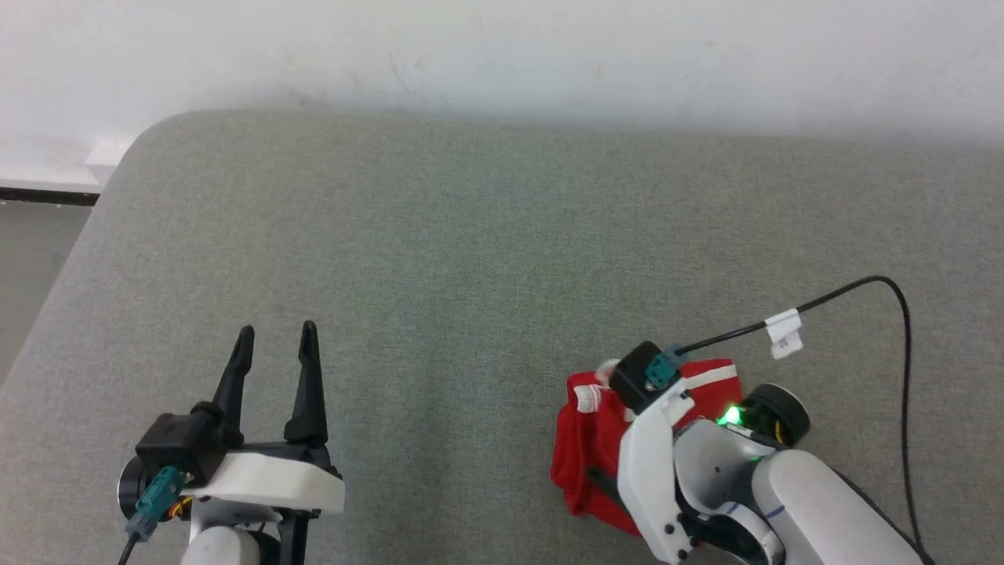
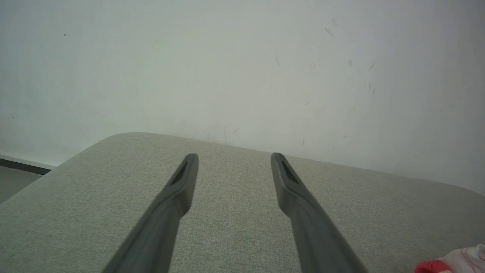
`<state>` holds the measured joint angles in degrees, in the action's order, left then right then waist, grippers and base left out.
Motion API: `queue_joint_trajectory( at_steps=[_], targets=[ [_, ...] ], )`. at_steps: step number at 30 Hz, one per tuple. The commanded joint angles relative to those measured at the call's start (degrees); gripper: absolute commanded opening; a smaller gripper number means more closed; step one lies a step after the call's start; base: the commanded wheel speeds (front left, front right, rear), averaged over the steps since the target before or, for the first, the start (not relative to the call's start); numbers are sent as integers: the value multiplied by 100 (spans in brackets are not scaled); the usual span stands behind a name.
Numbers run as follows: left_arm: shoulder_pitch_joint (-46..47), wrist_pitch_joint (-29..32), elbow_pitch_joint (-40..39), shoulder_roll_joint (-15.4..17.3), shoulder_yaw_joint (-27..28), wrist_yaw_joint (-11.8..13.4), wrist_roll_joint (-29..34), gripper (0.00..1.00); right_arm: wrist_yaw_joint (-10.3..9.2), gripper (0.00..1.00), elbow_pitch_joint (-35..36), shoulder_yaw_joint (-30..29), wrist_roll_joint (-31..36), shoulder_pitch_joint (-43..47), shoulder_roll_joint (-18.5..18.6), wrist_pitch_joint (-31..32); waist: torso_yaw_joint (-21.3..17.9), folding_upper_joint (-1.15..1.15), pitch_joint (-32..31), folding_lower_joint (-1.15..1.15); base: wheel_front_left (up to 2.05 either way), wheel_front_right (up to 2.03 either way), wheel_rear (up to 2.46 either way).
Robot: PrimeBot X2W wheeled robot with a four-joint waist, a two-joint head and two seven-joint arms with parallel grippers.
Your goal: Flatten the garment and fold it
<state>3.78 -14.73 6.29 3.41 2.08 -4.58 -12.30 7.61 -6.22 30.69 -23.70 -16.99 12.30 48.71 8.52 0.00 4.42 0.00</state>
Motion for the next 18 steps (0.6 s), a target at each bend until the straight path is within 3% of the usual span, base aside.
queue_joint_trajectory(
  at_steps=[1,10,18],
  targets=[
    [-24,-27,21,-23,14,-44,68,100,-12,100,54,51,1,-96,-47,-36,-33,0,-26,0,0,0,0],
    [-48,-27,-8,-31,51,-35,80,100,-12,100,723,48,-276,-195,-339,-244,-302,0,-69,0,0,0,0],
    [-10,-27,-15,-36,24,-51,97,100,-12,100,888,-1328,626,136,-105,-327,-460,0,-86,0,0,0,0]
  ],
)
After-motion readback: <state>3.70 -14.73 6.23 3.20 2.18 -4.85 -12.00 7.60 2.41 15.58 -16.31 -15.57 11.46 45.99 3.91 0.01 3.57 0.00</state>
